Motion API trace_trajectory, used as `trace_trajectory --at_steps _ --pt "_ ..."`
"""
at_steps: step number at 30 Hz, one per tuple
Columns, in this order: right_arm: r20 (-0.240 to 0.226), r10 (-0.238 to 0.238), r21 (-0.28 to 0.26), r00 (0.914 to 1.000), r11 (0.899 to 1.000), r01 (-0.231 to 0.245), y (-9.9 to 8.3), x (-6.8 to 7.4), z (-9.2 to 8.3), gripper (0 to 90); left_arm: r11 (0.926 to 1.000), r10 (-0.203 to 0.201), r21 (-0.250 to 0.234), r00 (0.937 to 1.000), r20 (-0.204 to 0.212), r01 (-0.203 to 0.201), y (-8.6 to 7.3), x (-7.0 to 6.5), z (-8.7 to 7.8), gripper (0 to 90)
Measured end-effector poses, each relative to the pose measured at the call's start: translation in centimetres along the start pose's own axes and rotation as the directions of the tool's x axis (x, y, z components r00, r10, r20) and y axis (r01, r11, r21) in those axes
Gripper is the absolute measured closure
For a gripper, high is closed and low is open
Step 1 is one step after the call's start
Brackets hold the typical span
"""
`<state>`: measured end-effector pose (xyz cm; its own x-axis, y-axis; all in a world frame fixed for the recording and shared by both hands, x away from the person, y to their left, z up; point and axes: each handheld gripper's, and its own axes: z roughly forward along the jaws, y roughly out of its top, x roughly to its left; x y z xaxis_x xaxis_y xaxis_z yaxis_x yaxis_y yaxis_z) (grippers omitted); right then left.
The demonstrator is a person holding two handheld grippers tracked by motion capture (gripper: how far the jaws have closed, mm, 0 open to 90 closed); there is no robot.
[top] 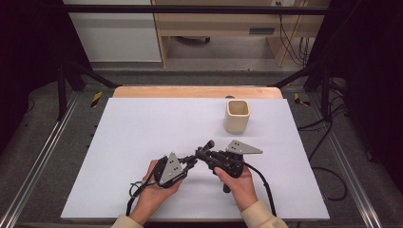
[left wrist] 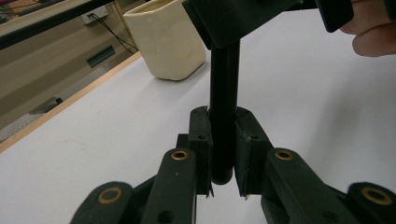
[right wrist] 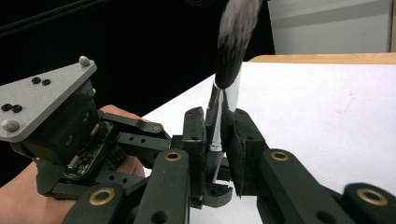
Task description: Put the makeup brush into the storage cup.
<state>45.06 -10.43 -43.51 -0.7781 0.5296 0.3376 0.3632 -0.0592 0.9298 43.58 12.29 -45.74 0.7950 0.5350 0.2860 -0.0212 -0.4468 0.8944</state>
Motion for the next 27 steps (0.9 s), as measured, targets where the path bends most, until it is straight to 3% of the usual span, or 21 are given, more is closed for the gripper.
trace_trajectory --at_steps 10,12,17,19,22,27 --pt "0.003 -0.005 -0.002 1.0 1.0 0.005 0.2 0.1 -0.2 78.4 0.9998 -0.014 -0.013 0.9999 -0.004 0.014 0.0 0.0 0.0 75.5" --pt "0.013 -0.019 -0.006 0.9997 1.0 0.019 0.3 0.0 -0.4 78.4 0.9995 -0.029 -0.014 0.9994 -0.018 0.028 0.0 0.2 0.0 63.8" --pt "0.063 -0.052 -0.008 0.9966 0.999 0.053 0.8 -0.4 -1.1 78.4 0.9986 -0.052 -0.012 0.9981 -0.034 0.051 -0.1 0.4 -0.1 54.3" --pt "0.1 -0.098 -0.003 0.9901 0.995 0.099 1.1 -0.6 -1.7 78.4 0.998 -0.064 -0.005 0.9972 -0.039 0.064 -0.2 0.6 -0.1 48.6" --pt "0.123 -0.113 0.006 0.9859 0.994 0.113 1.3 -0.8 -2.0 78.4 0.9972 -0.074 0.001 0.9963 -0.043 0.074 -0.3 0.8 -0.2 42.6" --pt "0.161 -0.146 0.018 0.9761 0.989 0.145 1.6 -1.2 -2.7 78.4 0.9912 -0.132 0.001 0.9896 -0.057 0.132 -0.4 1.4 -0.5 31.5"
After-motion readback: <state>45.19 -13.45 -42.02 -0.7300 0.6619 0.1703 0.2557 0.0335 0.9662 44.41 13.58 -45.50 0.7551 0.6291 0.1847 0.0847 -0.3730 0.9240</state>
